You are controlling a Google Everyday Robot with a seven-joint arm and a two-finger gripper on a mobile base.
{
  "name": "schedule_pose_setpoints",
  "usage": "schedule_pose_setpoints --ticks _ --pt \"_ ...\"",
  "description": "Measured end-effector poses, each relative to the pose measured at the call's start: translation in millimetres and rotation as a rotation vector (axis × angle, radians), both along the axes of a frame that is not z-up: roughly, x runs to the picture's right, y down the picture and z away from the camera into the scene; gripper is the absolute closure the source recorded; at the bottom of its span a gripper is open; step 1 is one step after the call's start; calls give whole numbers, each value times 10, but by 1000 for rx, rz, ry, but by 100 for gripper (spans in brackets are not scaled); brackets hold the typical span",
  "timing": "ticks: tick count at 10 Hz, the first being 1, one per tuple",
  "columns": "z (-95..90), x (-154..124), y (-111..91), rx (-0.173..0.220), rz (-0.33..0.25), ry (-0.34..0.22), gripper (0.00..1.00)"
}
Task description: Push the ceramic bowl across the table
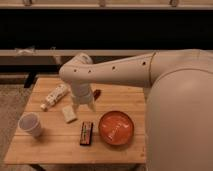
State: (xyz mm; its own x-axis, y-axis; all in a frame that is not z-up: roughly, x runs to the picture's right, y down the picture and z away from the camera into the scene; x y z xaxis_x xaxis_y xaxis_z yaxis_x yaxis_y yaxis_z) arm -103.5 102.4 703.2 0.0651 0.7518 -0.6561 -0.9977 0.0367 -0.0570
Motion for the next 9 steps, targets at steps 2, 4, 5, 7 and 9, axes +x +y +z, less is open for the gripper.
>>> schedule_pose_setpoints --ticks 2,4,5,7,9 --pt "1 1 2 0 0 0 35" --pt "1 0 1 0 1 1 35" --pt "-3 -1 -7 -2 4 5 35" --pt "70 158 -99 -18 47 49 35" --pt "140 426 -170 -33 88 81 35"
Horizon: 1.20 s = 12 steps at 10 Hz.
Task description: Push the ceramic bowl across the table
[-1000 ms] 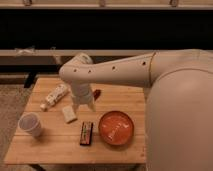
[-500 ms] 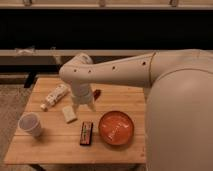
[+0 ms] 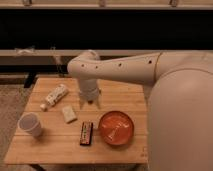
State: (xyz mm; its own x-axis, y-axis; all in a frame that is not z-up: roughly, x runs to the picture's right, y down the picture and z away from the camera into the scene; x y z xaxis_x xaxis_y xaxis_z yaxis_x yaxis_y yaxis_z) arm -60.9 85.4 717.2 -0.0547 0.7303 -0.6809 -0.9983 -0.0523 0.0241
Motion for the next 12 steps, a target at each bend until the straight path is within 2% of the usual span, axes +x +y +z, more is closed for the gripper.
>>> schedule_pose_setpoints --ticks 3,5,9,12 --pt "60 225 17 -43 51 19 35" --pt "222 356 74 -81 71 42 35" --pt "499 531 176 -123 79 52 35" --pt "589 630 232 -137 91 36 35"
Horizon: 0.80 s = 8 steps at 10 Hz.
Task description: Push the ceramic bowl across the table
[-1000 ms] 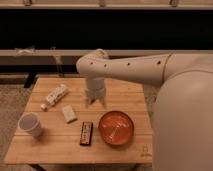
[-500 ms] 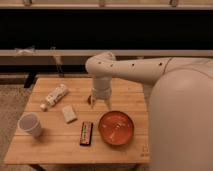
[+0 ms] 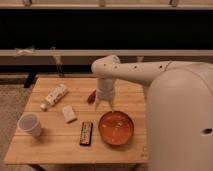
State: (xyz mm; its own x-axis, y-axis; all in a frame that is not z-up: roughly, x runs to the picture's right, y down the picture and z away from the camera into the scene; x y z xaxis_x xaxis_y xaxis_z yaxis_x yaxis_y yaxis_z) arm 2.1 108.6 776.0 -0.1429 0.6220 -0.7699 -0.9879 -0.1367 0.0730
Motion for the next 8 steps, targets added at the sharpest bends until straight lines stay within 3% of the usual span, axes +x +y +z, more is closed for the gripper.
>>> schedule_pose_setpoints --ticks 5,8 --pt "164 255 322 -5 6 -48 35" --pt "387 405 436 -11 7 -58 35"
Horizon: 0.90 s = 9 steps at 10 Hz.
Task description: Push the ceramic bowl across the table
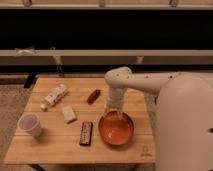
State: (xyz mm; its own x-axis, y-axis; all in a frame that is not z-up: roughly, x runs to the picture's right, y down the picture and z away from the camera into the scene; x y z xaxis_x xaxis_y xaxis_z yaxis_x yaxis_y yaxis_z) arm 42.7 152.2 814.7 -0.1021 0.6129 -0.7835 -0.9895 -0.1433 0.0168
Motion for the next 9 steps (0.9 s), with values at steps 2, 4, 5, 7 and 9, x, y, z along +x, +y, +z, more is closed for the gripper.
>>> schedule_pose_setpoints --ticks 2,4,5,7,9 --pt "184 151 -75 9 16 11 35" --pt "280 201 -142 16 27 9 35" --pt "319 228 -179 22 35 8 35" --pt "371 267 -237 35 46 4 35" --pt "426 280 -301 53 51 -4 35"
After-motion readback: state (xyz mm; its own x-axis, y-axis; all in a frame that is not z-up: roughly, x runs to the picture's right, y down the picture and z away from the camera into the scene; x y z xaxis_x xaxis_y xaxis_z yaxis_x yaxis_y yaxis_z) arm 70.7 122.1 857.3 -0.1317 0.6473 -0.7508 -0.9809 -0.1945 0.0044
